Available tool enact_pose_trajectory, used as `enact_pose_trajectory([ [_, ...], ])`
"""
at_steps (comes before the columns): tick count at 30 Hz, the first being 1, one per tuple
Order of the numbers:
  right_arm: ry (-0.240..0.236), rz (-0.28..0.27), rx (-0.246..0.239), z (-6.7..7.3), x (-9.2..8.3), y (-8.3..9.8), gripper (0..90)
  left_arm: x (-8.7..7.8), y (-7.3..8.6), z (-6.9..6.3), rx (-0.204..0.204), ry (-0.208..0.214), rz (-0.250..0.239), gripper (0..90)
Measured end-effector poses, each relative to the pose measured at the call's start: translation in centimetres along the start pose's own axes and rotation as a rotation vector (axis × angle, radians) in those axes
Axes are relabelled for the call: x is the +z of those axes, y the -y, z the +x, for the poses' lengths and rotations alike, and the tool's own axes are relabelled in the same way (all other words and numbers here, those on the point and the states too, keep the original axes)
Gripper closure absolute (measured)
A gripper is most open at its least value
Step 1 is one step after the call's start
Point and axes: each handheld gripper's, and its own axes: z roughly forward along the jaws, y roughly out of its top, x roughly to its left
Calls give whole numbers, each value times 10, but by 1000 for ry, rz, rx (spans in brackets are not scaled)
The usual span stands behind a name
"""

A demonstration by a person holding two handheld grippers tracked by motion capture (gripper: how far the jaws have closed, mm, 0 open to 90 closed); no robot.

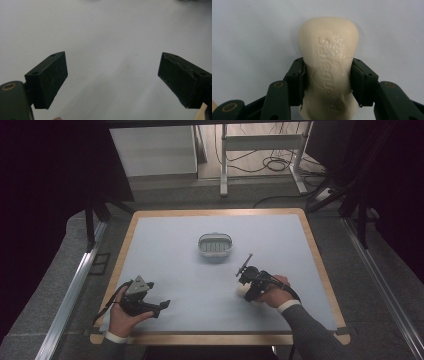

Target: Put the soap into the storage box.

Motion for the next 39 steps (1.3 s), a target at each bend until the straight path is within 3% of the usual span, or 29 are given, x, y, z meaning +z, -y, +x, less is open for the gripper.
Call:
enact_pose_trajectory([
  [14, 23, -49, -22, -7, -24, -6, 499, 0, 0, 0, 3, -2, 1, 95],
  [39, 55, -142, -50, -18, -55, -41, 499, 1, 0, 0, 7, 0, 3, 95],
])
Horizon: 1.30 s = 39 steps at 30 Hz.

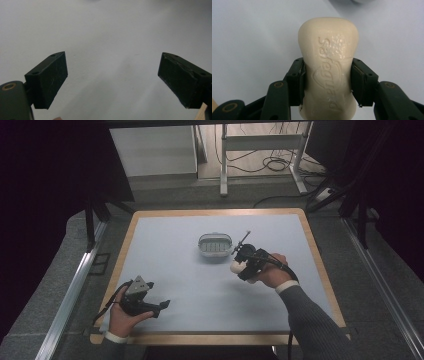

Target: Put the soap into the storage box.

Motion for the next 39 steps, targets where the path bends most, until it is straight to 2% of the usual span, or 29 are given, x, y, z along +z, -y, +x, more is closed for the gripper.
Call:
enact_pose_trajectory([
  [11, 11, -26, -13, -9, -4, -17, 499, 0, 0, 0, 3, -2, 3, 95],
  [19, -5, -49, -17, -16, -8, -29, 499, 0, 0, 0, 3, -2, 3, 95],
  [26, 11, -60, -24, -23, -10, -37, 499, 0, 0, 1, 6, -2, 6, 95],
  [33, -6, -46, -28, -28, -7, -44, 499, 0, 0, 0, 6, -1, 7, 95],
  [36, 1, -44, -37, -31, -5, -48, 499, 0, 0, 1, 7, -1, 8, 95],
  [39, 11, -52, -26, -33, -4, -51, 499, 0, 0, 1, 7, 0, 7, 95],
])
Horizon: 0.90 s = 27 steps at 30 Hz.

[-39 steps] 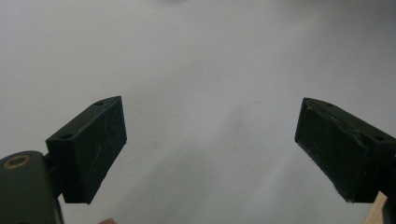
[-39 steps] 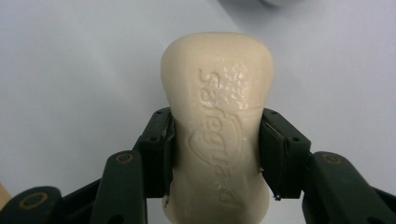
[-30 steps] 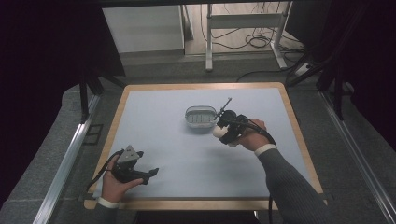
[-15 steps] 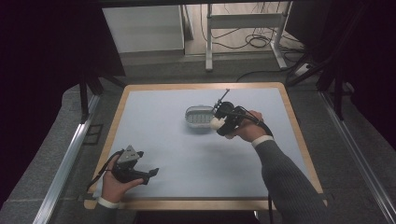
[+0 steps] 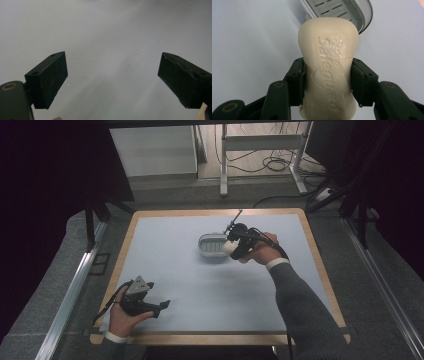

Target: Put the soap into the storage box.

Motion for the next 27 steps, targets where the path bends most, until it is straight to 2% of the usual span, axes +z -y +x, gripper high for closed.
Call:
enact_pose_trajectory([
  [7, 3, -6, -12, -6, 6, -7, 499, 0, 0, 0, 1, -1, 1, 95],
  [15, -1, 2, -5, -13, 14, -14, 499, 1, 0, 0, 4, -3, 4, 95],
  [17, 7, 0, -10, -16, 15, -16, 499, 2, 0, 0, 4, -2, 4, 95],
  [20, -7, -1, -23, -17, 18, -19, 499, 1, 0, 0, 7, -3, 8, 95],
  [22, 8, 10, -37, -19, 19, -21, 499, 1, 0, 0, 7, -3, 8, 95],
  [27, 8, 5, -38, -22, 21, -26, 499, 1, 0, 0, 7, -3, 9, 95],
])
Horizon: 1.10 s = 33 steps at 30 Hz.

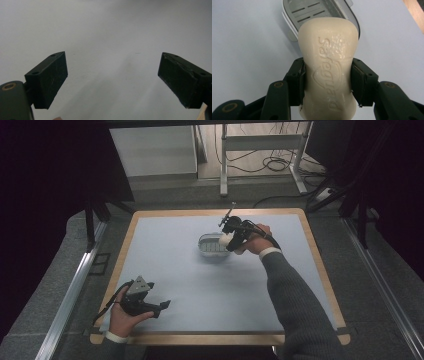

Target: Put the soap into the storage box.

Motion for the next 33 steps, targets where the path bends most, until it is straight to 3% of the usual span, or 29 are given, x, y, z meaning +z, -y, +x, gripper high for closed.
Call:
enact_pose_trajectory([
  [5, 7, -7, -12, -3, 4, -7, 499, 1, 0, 0, -3, 1, 0, 95],
  [9, 18, -2, -50, -4, 10, -15, 499, 3, 0, -1, -6, 5, 2, 95],
  [17, 11, -2, -90, -3, 28, -29, 499, 1, 0, 0, -3, 3, 0, 95],
  [22, -6, 4, -90, -1, 37, -35, 499, 1, 0, 0, -2, 5, 0, 95],
  [27, 9, 14, -119, -2, 40, -42, 499, 0, 0, 0, -1, 4, -2, 95],
  [33, -12, -5, -147, -4, 40, -47, 499, 0, 0, 0, -2, 4, -2, 95],
])
